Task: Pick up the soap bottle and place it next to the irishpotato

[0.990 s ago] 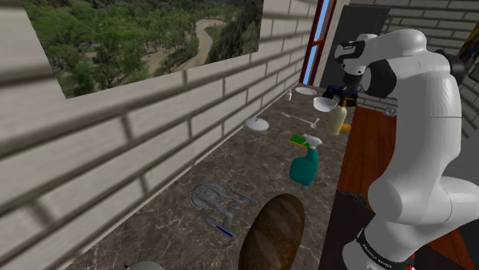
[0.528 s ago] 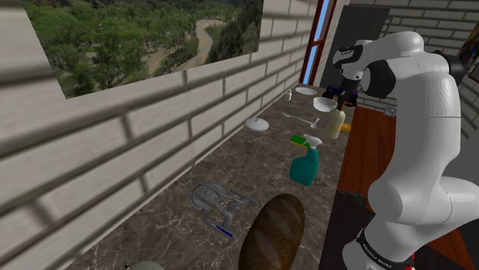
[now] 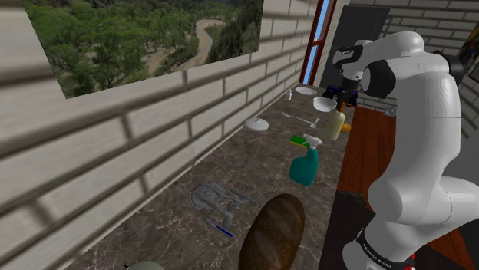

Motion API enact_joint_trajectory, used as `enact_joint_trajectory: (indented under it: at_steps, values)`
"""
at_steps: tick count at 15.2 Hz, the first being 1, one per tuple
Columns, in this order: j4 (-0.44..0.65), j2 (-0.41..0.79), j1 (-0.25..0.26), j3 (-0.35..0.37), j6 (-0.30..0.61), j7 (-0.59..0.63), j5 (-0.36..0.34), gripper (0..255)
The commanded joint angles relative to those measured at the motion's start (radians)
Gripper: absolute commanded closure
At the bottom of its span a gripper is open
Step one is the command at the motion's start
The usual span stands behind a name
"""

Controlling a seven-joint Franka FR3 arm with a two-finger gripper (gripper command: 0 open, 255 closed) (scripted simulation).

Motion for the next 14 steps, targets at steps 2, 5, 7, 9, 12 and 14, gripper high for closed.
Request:
enact_joint_trajectory:
  at_steps: [2,5,7,9,12,14]
  values:
    - [0.000,0.000,0.000,0.000,0.000,0.000,0.000,0]
    - [0.093,-0.006,-0.009,-0.003,-0.097,0.007,-0.005,0]
    - [0.121,-0.005,-0.013,-0.004,-0.124,0.009,-0.005,0]
    - [0.121,-0.005,-0.013,-0.004,-0.124,0.009,-0.005,0]
    - [0.121,-0.005,-0.013,-0.004,-0.124,0.009,-0.005,0]
    - [0.121,-0.005,-0.013,-0.004,-0.124,0.009,-0.005,0]
